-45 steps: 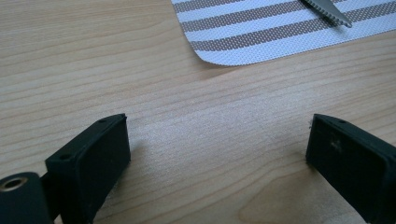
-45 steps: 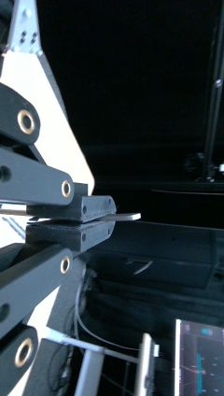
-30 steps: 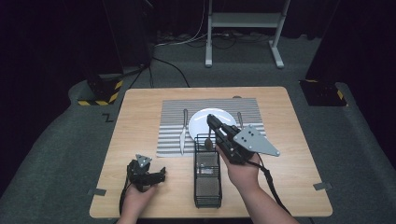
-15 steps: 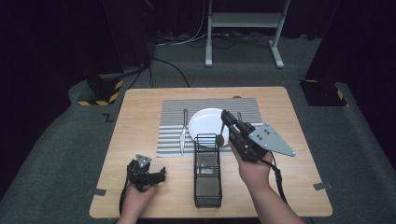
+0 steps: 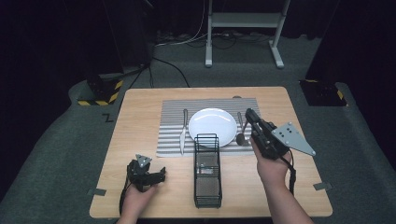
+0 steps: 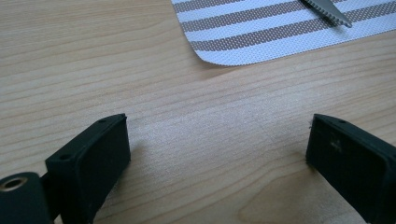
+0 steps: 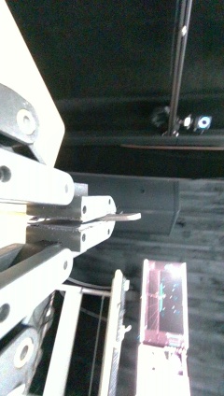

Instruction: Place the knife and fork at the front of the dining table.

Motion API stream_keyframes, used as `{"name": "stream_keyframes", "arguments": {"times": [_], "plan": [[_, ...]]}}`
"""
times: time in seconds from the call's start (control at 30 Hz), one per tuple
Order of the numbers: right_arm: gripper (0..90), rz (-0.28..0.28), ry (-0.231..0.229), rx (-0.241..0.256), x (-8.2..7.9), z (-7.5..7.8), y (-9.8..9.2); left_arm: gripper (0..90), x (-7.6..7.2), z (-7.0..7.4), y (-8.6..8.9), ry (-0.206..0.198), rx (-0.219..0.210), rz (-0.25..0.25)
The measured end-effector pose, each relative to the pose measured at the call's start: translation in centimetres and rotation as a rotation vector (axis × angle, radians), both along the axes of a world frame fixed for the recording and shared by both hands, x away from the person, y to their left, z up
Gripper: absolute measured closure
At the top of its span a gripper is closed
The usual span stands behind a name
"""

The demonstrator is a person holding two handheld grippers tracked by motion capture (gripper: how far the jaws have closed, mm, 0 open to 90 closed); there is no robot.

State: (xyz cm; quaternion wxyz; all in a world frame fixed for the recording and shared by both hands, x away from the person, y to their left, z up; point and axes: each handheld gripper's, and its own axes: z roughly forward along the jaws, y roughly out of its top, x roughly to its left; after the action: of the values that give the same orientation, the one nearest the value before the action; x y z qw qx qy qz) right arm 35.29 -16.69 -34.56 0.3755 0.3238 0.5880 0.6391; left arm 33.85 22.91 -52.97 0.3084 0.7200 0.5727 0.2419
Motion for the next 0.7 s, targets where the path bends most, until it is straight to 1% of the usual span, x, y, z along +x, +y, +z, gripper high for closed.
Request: {"name": "stream_keyframes", "arguments": {"times": [0.03, 0.13, 0.27, 0.33, 0.37, 0.4, 0.5, 0.57, 0.6, 0.67, 0.7], "plan": [[87.5, -0.019, 0.014, -0.008, 0.3, -0.6, -0.7, 6.3, 0.0, 0.0, 0.0, 0.0, 0.0, 0.0], [87.5, -0.042, 0.035, -0.016, 0.8, -1.6, -1.7, 6.3, 0.0, 0.0, 0.0, 0.0, 0.0, 0.0], [87.5, -0.081, 0.078, -0.025, 1.6, -3.1, -3.2, 6.3, 0.0, 0.0, 0.0, 0.0, 0.0, 0.0], [87.5, -0.099, 0.095, -0.033, 2.0, -3.8, -3.7, 6.3, 0.0, 0.0, 0.0, 0.0, 0.0, 0.0], [87.5, -0.099, 0.095, -0.033, 2.0, -3.8, -3.7, 6.3, 0.0, 0.0, 0.0, 0.0, 0.0, 0.0], [87.5, -0.112, 0.113, -0.033, 2.4, -4.5, -4.2, 6.3, 0.0, 0.0, 0.0, 0.0, 0.0, 0.0], [87.6, -0.133, 0.141, -0.036, 3.1, -5.5, -4.9, 6.3, 0.0, 0.0, 0.0, 0.0, 0.0, 0.0], [87.6, -0.137, 0.148, -0.035, 3.3, -5.8, -5.0, 6.3, 0.0, 0.0, 0.0, 0.0, 0.0, 0.0], [87.6, -0.152, 0.17, -0.038, 3.9, -6.5, -5.4, 6.3, 0.0, 0.0, 0.0, 0.0, 0.0, 0.0], [87.6, -0.155, 0.178, -0.037, 4.1, -6.8, -5.5, 6.3, 0.0, 0.0, 0.0, 0.0, 0.0, 0.0], [87.6, -0.165, 0.196, -0.04, 4.8, -7.4, -5.8, 6.3, 0.0, 0.0, 0.0, 0.0, 0.0, 0.0]]}}
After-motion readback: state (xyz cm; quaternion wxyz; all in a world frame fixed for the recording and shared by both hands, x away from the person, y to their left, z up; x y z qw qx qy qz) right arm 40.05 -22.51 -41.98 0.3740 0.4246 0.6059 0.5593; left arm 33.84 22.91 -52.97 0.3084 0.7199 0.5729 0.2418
